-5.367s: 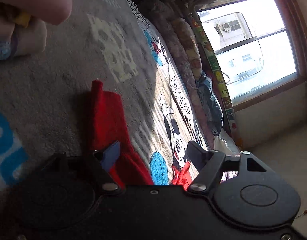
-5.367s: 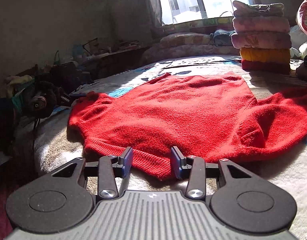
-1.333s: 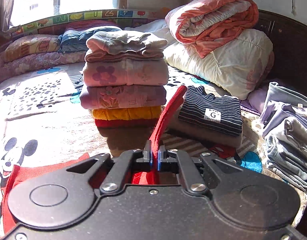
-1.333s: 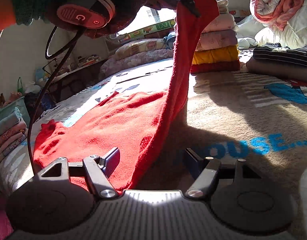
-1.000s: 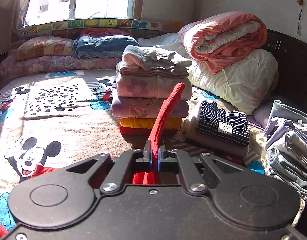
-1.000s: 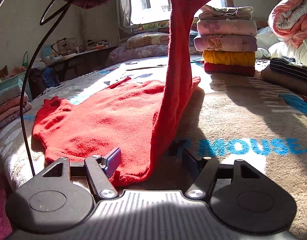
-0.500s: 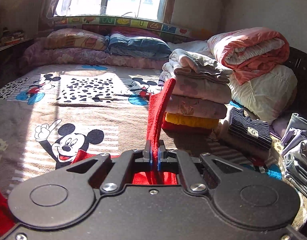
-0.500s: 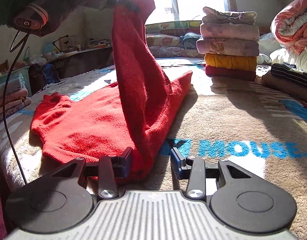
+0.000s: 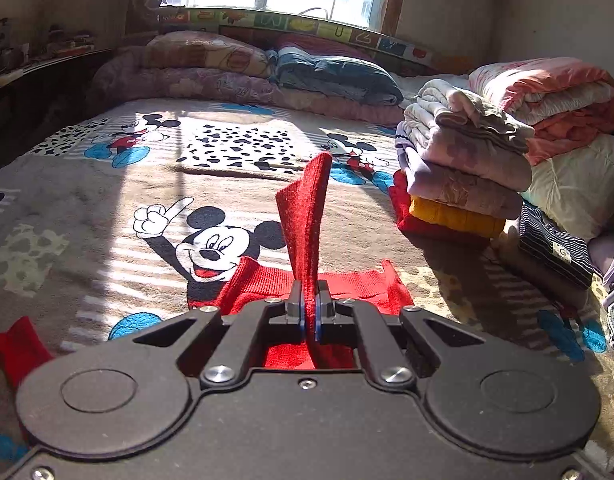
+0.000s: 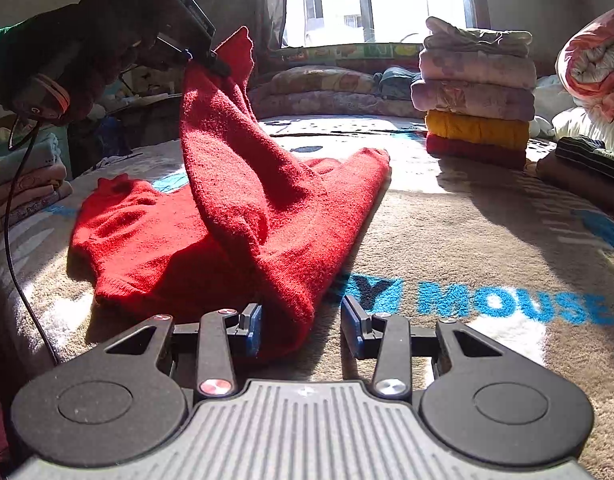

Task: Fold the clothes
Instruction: 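Lift the sleeve with the left gripper and carry it over the sweater body, then lower the held sleeve onto the sweater body with the left gripper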

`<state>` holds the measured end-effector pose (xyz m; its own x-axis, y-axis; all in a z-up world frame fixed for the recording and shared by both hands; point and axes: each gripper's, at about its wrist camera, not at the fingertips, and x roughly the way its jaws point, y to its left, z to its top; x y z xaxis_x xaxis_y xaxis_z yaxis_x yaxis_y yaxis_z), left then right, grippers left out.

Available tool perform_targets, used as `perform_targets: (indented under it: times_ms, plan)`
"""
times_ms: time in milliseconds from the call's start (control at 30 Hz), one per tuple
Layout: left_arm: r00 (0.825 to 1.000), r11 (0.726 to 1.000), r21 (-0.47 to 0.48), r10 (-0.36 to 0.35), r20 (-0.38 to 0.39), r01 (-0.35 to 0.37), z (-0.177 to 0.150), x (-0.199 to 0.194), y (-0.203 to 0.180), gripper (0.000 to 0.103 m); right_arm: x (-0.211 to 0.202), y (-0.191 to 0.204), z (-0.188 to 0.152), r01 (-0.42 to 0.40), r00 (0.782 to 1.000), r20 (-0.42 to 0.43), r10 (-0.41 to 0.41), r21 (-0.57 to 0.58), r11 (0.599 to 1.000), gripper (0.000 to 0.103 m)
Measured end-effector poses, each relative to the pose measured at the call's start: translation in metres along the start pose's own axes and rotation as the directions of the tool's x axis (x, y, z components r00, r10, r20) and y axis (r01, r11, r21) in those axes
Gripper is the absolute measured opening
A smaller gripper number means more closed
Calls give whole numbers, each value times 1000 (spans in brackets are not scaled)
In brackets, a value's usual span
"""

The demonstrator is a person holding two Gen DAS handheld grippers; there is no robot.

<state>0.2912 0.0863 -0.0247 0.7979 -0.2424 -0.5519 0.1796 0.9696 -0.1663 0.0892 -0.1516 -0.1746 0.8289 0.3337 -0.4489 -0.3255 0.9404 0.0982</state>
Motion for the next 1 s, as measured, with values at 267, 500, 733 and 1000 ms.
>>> perform_targets:
  times_ms: [267,500,733,1000]
  plan:
    - [1000,1000,13,15,5,-15,-8,-3,14,3,0,4,0,-2,1000,-1,2,-35,999,42]
    - [1000,1000,-16,18,8,-18,-12,-1,28,3,-1,5,1,-5,1000,-5,5,-52,999,42]
    - [1000,999,-41,31,0,-31,-24,3,41,3,-3,7,0,-1,1000,-15,0,-79,997,42]
    - [999,997,-74,35,-5,-35,-39,6,62,3,-8,16,-2,11,1000,-21,-15,-151,989,42]
